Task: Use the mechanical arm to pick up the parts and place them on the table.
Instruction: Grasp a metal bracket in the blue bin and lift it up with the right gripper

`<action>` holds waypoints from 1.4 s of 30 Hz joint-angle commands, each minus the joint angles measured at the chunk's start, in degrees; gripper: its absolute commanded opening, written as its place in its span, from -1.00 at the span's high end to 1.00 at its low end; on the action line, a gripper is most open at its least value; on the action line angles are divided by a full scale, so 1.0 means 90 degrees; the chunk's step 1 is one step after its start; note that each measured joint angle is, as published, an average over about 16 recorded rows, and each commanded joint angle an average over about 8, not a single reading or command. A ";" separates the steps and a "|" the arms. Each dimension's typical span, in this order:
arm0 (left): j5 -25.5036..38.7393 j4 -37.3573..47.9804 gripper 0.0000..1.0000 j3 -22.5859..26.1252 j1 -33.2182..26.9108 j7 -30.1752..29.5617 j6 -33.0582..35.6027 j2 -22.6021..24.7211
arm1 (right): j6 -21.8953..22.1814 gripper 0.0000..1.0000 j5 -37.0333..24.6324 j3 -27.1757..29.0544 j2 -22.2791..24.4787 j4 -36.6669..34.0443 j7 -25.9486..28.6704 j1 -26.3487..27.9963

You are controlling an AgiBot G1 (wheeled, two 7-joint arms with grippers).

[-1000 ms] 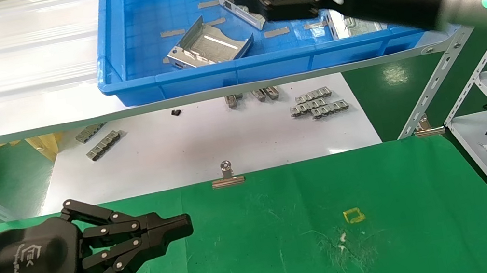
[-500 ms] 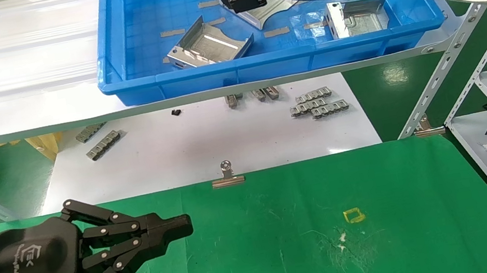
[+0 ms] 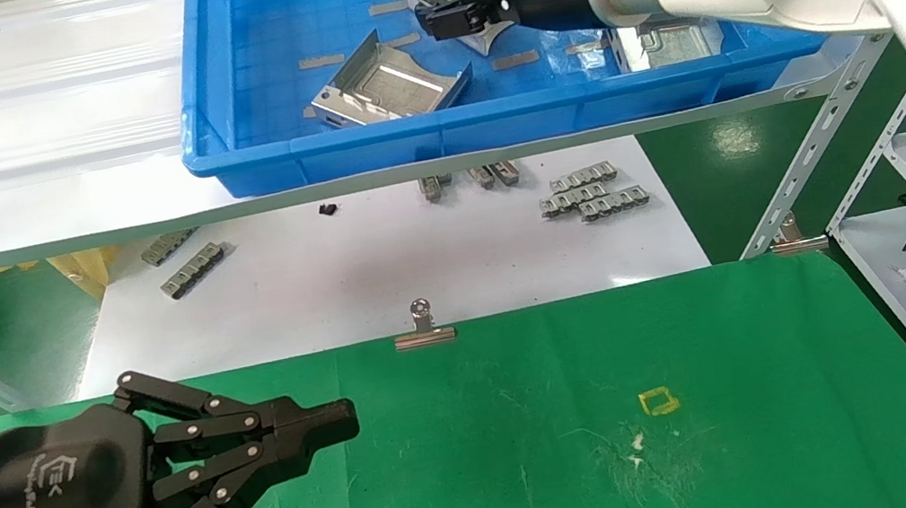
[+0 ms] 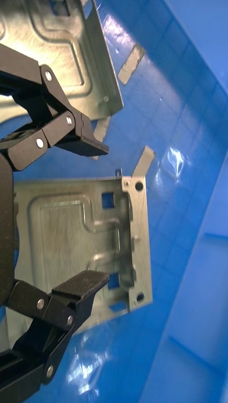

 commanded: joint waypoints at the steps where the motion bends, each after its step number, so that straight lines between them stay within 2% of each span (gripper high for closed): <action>1: 0.0000 0.0000 1.00 0.0000 0.0000 0.0000 0.0000 0.0000 | 0.0109 1.00 0.0057 -0.0137 -0.0008 0.0067 0.0215 -0.0032; 12: -0.0001 0.0000 1.00 0.0001 0.0000 0.0000 0.0000 0.0000 | 0.0795 1.00 0.0203 -0.1061 0.0001 0.0496 0.0885 -0.0099; 23: -0.0001 0.0000 1.00 0.0002 0.0000 0.0001 -0.0001 -0.0001 | 0.0858 1.00 0.0453 -0.1752 0.0021 0.0602 0.1016 -0.0059; 34: -0.0001 0.0000 1.00 0.0002 -0.0001 0.0001 -0.0001 -0.0001 | 0.0636 1.00 0.0882 -0.2036 0.0071 0.0601 0.0530 0.0037; 42: -0.0002 0.0000 1.00 0.0003 -0.0001 0.0001 -0.0001 -0.0001 | 0.0081 1.00 0.1462 -0.1822 0.0229 0.0547 -0.0244 0.0244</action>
